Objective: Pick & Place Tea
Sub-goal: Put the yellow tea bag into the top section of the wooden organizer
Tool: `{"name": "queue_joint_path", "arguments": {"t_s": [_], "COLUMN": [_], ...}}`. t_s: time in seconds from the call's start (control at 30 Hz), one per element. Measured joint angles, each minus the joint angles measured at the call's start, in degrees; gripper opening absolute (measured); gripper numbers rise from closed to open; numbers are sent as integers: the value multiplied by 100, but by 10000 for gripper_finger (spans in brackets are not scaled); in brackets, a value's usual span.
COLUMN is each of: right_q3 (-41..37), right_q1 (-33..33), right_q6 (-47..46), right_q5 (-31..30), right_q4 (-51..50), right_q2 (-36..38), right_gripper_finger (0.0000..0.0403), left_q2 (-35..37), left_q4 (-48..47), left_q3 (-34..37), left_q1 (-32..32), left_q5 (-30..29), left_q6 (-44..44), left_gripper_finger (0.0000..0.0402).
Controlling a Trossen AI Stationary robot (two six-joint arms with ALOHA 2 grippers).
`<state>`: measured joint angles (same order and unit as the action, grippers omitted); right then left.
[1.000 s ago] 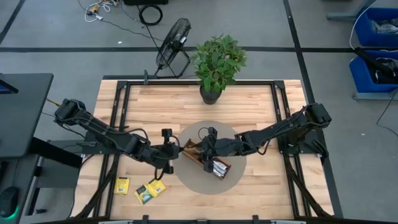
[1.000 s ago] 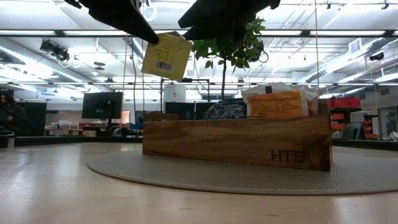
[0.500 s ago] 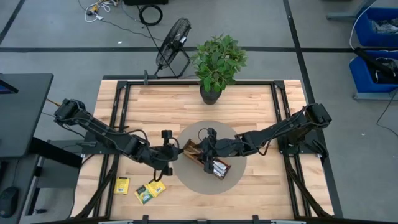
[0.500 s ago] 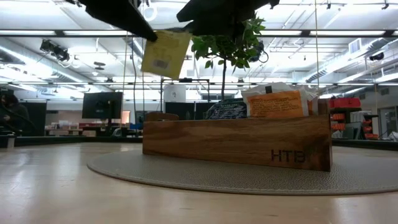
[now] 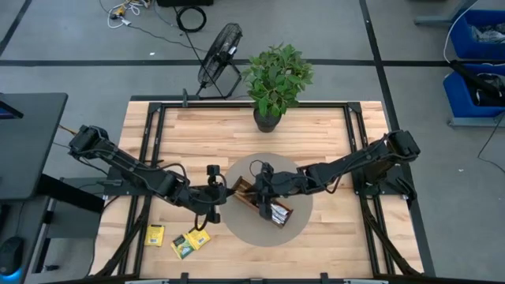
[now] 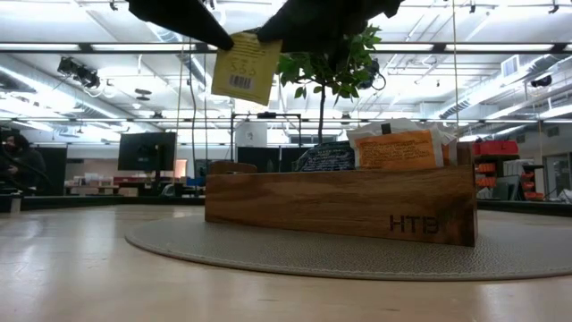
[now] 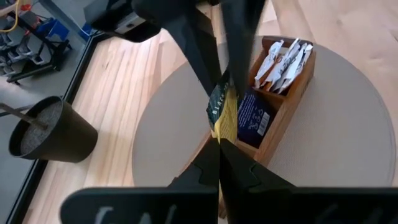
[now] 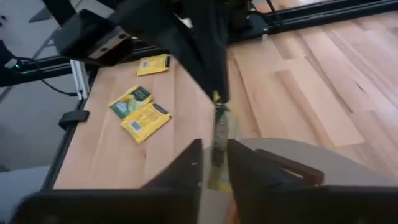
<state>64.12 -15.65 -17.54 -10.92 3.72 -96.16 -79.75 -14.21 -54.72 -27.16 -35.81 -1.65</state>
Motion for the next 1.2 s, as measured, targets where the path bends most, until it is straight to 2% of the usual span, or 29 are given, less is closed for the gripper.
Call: {"name": "queue_joint_path", "arguments": {"t_s": [0.13, 0.33, 0.57, 0.7, 0.83, 1.1, 1.2], "right_q3": [0, 9, 9, 9, 9, 9, 7], "right_q1": [17, 23, -42, -130, -197, -195, -169], "right_q6": [15, -47, -320, -343, -609, -1350, -1402], "right_q5": [-14, -39, -565, -713, -1053, -1749, -1803], "right_q4": [-14, -155, -615, -633, -774, -1442, -1406], "right_q2": [0, 2, 56, 162, 252, 258, 258], "right_gripper_finger": [11, 4, 2, 2, 1, 0, 0], "left_q2": [0, 0, 0, 126, 454, 1286, 1606], "left_q4": [14, 23, 41, 631, 1629, 3984, 4654], "left_q3": [0, 2, 118, 525, 1154, 2672, 3194], "left_q1": [0, -28, -44, -88, -127, -356, -463], "left_q5": [2, 123, 347, 347, 366, 363, 367], "left_q6": [-4, 333, 136, 61, -62, -70, -74], "left_gripper_finger": [2, 18, 95, 135, 160, 170, 170]}}
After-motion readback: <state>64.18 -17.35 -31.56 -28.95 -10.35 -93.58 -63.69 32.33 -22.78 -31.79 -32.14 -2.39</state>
